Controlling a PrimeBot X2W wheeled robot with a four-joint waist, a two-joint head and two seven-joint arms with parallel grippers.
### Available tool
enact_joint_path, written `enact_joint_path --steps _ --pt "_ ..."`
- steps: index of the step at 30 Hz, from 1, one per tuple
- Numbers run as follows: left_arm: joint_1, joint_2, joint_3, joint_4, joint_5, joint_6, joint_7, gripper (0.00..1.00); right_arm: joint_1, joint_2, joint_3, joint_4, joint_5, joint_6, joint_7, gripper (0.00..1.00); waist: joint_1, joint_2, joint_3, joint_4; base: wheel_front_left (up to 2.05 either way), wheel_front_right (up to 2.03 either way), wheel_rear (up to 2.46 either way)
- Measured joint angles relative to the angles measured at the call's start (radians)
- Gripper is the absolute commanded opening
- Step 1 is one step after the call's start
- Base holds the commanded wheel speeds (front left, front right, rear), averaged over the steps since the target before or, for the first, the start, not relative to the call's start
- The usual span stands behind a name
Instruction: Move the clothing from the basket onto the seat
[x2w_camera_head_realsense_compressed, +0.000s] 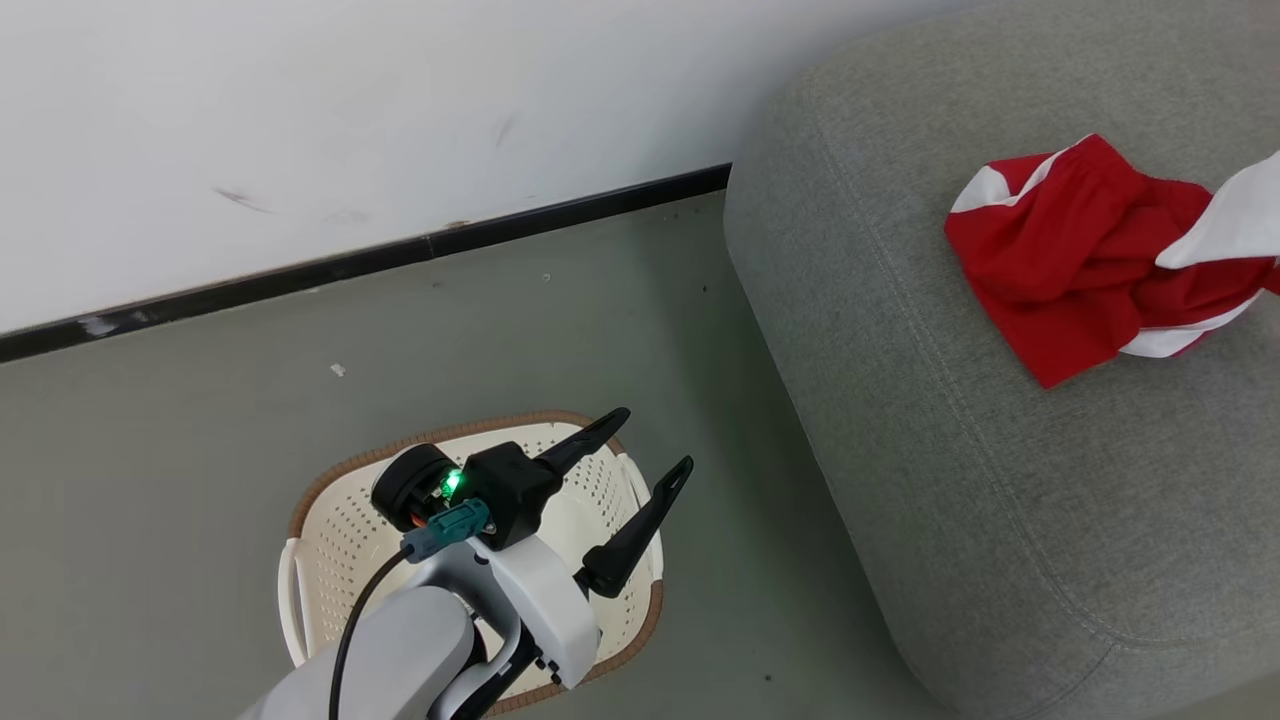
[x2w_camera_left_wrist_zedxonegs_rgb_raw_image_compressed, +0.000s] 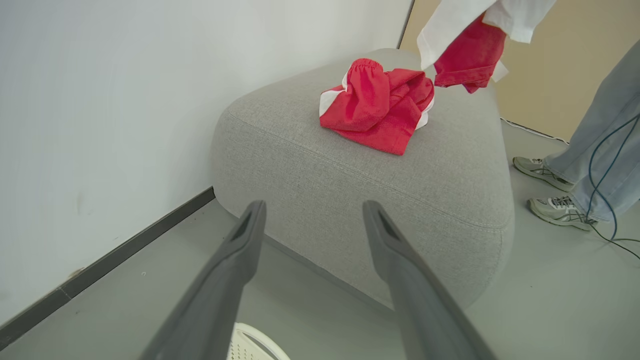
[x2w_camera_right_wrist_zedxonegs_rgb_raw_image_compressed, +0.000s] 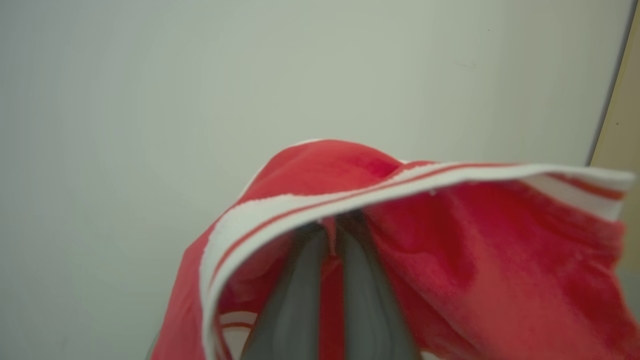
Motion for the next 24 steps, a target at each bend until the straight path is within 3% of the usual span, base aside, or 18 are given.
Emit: enact_joint_path --steps 12,24 --pt "-0.027 0.031 0.014 -0.05 0.018 0.015 0.029 1.0 -0.113 -0.037 -0.104 0.163 -0.083 0.0 0.0 0.0 0.0 0.0 0.083 0.04 0.0 0.0 0.0" --pt "-0.064 0.054 0.022 -0.09 0.03 0.017 0.05 1.0 -0.126 0.027 -0.014 0.258 -0.125 0.0 0.0 0.0 0.0 0.0 0.161 0.082 0.0 0.0 0.0"
